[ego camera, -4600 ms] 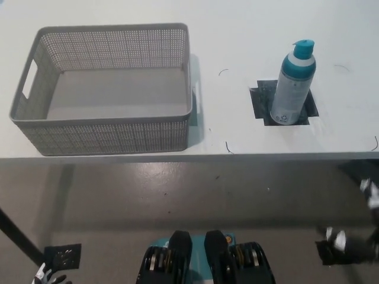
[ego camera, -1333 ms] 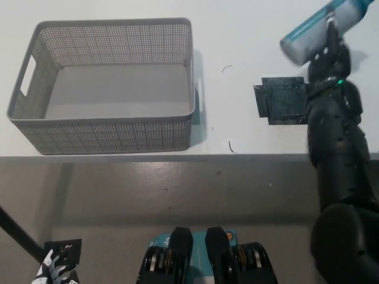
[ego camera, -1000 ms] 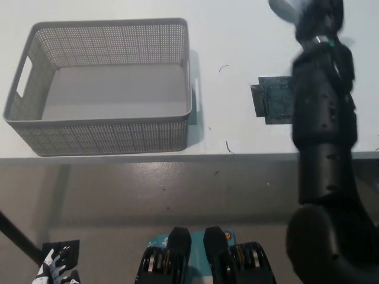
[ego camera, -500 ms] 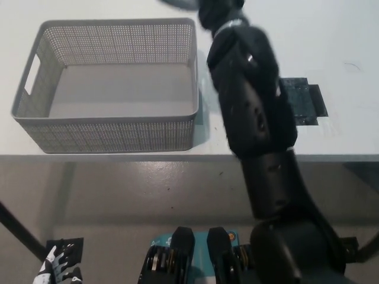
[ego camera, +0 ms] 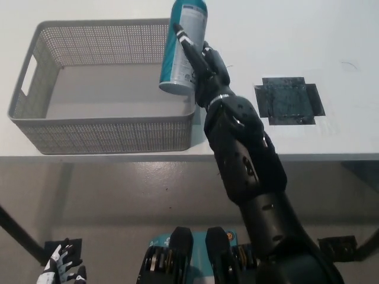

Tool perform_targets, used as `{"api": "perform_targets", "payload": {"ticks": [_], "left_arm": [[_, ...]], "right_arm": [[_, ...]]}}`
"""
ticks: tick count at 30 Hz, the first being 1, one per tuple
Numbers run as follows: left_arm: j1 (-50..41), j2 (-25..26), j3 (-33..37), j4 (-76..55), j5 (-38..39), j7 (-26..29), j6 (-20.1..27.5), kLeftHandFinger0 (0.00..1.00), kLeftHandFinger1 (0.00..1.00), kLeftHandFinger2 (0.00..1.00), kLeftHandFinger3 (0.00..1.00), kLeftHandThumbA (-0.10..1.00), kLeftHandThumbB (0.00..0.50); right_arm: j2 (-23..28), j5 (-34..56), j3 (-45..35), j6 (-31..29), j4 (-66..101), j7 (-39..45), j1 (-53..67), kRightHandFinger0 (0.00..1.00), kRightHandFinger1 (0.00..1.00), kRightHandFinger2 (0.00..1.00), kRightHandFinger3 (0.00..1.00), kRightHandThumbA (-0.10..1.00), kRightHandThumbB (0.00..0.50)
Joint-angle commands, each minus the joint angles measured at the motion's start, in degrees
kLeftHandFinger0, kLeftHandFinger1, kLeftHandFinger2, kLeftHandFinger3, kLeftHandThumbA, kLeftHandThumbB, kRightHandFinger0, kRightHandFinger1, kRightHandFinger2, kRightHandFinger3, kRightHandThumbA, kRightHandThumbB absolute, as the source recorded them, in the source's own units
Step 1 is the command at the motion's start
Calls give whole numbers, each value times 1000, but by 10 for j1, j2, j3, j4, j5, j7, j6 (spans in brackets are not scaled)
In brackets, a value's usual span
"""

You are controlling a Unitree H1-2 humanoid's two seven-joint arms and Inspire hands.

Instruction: Use the right hand to pick up an air purifying spray and put it inside a container

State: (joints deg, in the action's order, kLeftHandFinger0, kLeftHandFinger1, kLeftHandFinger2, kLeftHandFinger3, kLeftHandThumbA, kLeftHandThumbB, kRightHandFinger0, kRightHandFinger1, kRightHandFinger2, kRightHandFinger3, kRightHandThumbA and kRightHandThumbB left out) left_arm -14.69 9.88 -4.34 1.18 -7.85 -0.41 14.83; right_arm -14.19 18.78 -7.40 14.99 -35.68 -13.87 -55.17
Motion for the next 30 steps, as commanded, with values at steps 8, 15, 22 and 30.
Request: {"api": "perform_targets", "payload": {"ticks": [8,15,22,30], "left_arm": [[3,16,5,-23,-12,-2,-3,679,795,902,1000,500,374],[0,18,7,-23,-1,-10,-12,746,847,930,1000,515,400],[3,22,5,-22,-8,-8,-5,743,815,889,1000,529,418],[-10,19,8,-23,-16,-6,-6,733,816,898,1000,545,398]], "right_arm": [[-8,-36,34,-74,-25,53,-3,347,345,429,383,-100,440],[60,-54,114,-59,-23,208,-7,1000,1000,1000,1000,663,500],[91,-73,166,-71,2,235,0,1000,1000,1000,1000,674,500],[111,-114,208,-78,58,235,21,1000,1000,1000,1000,673,500]]}}
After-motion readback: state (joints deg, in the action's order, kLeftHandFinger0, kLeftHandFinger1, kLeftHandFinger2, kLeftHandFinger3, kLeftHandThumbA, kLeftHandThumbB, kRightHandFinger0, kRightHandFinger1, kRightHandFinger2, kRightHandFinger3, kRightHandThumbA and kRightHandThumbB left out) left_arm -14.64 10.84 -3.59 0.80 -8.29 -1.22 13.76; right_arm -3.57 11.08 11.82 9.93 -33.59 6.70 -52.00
